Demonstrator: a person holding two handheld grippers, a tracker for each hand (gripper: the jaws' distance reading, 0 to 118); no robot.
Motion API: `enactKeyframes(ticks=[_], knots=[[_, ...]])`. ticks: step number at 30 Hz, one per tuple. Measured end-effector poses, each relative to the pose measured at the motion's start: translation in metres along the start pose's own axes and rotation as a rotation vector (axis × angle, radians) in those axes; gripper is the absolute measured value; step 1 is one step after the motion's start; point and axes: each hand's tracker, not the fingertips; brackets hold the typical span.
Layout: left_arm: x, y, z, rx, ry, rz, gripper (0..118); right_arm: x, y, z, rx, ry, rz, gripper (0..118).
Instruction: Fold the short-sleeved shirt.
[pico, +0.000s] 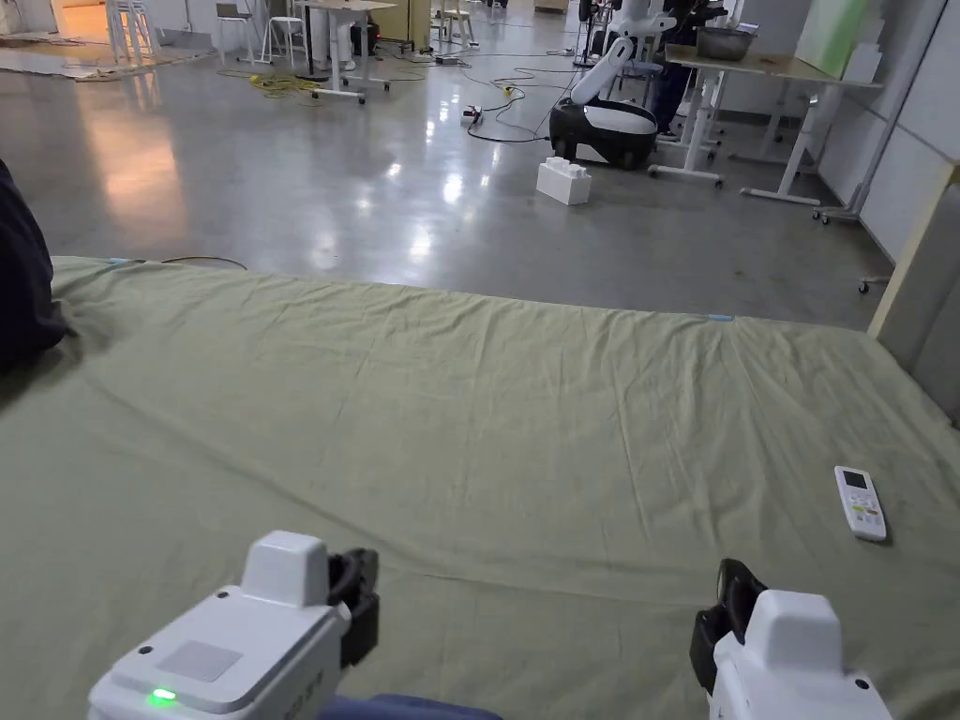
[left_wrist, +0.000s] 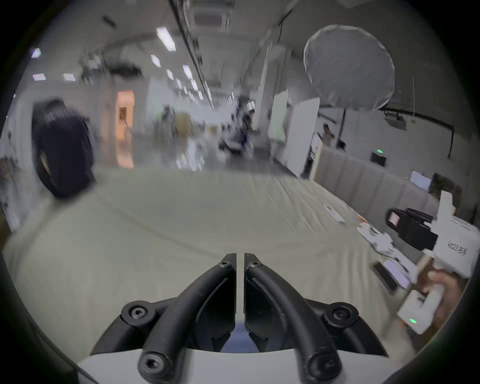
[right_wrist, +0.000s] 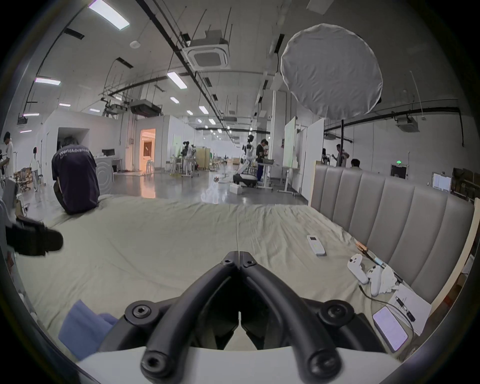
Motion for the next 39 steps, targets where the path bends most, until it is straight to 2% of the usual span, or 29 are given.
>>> enactKeyframes(ticks=[4, 9, 14, 16, 18, 23, 27, 30, 32, 34, 37, 38, 39], knots=[[-0.018, 0.013, 0.01, 0.109, 0.151, -0.058, 5, -0.008, 0.016, -0.002, 0.065, -0.016, 0.005, 0], [-0.036, 0.019, 0.017, 0.203, 0.246, -0.006, 5, -0.014, 0.03, -0.003, 0.122, -0.034, 0.026, 0], [-0.049, 0.02, 0.022, 0.204, 0.269, 0.001, 5, -0.015, 0.035, 0.001, 0.128, -0.037, 0.042, 0], [-0.055, 0.018, 0.024, 0.186, 0.277, 0.02, 5, -0.016, 0.03, 0.007, 0.076, -0.01, -0.001, 0], [-0.063, 0.012, 0.024, 0.144, 0.263, 0.029, 5, -0.024, 0.02, 0.017, 0.011, 0.036, -0.013, 0], [-0.085, -0.02, 0.026, -0.001, 0.243, 0.066, 5, -0.078, -0.029, 0.044, -0.134, 0.212, 0.047, 0], [-0.104, -0.047, 0.031, -0.103, 0.251, 0.129, 5, -0.131, -0.069, 0.044, -0.222, 0.315, 0.105, 0], [-0.118, -0.064, 0.037, -0.169, 0.233, 0.189, 5, -0.159, -0.094, 0.034, -0.268, 0.325, 0.143, 0], [-0.124, -0.074, 0.039, -0.226, 0.212, 0.212, 6, -0.167, -0.11, 0.026, -0.292, 0.293, 0.139, 0], [-0.132, -0.084, 0.041, -0.273, 0.182, 0.243, 14, -0.171, -0.125, 0.017, -0.348, 0.257, 0.133, 0], [-0.141, -0.092, 0.037, -0.353, 0.082, 0.308, 18, -0.166, -0.142, 0.009, -0.394, 0.204, 0.11, 0], [-0.145, -0.096, 0.034, -0.386, 0.027, 0.352, 29, -0.165, -0.146, 0.006, -0.409, 0.192, 0.094, 0], [-0.149, -0.098, 0.029, -0.422, -0.026, 0.388, 49, -0.162, -0.147, 0.005, -0.415, 0.185, 0.062, 0]])
